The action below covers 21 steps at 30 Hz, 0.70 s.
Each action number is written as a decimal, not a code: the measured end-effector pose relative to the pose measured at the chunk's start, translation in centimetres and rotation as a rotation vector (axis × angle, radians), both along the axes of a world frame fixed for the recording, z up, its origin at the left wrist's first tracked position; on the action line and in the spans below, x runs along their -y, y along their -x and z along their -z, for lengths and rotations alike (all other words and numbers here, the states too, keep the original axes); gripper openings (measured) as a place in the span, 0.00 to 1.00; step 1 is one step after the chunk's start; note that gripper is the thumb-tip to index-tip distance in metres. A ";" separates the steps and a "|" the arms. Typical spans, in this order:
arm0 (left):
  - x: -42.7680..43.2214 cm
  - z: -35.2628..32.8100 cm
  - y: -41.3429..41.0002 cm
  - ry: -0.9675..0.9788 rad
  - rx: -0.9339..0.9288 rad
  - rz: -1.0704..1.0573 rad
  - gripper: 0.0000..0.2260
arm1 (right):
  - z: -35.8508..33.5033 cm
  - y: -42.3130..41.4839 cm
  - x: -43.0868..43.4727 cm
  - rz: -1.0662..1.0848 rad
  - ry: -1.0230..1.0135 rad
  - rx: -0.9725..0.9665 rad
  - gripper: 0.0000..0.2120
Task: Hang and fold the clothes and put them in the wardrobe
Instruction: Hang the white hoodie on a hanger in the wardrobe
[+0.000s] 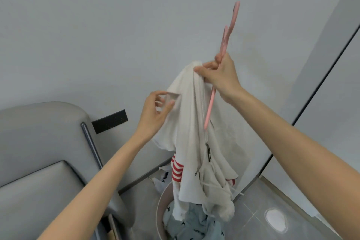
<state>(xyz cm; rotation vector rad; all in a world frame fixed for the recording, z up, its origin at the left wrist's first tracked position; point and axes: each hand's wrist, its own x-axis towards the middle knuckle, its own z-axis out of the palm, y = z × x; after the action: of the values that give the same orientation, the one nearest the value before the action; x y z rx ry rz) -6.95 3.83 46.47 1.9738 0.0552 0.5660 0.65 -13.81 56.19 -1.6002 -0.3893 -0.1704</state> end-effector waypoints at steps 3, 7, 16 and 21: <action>1.4 2.8 1.2 -0.080 -0.035 0.112 0.13 | -2.2 -0.7 -0.5 -0.026 -0.071 0.007 0.24; 3.4 5.6 1.9 -0.255 -0.184 0.200 0.21 | -4.3 -1.1 -0.4 -0.008 -0.104 0.046 0.24; 2.4 3.5 0.8 -0.160 0.056 0.090 0.15 | -4.3 -2.6 1.4 0.014 -0.049 0.099 0.22; 2.4 -0.3 0.0 -0.121 0.127 0.096 0.17 | -2.6 -3.3 1.6 -0.039 0.087 0.074 0.21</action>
<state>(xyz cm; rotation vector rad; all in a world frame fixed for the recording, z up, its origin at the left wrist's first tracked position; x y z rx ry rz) -6.93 1.44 46.79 2.0411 -0.1553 0.6429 3.94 -15.39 58.81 -1.6735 -0.4904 -0.1850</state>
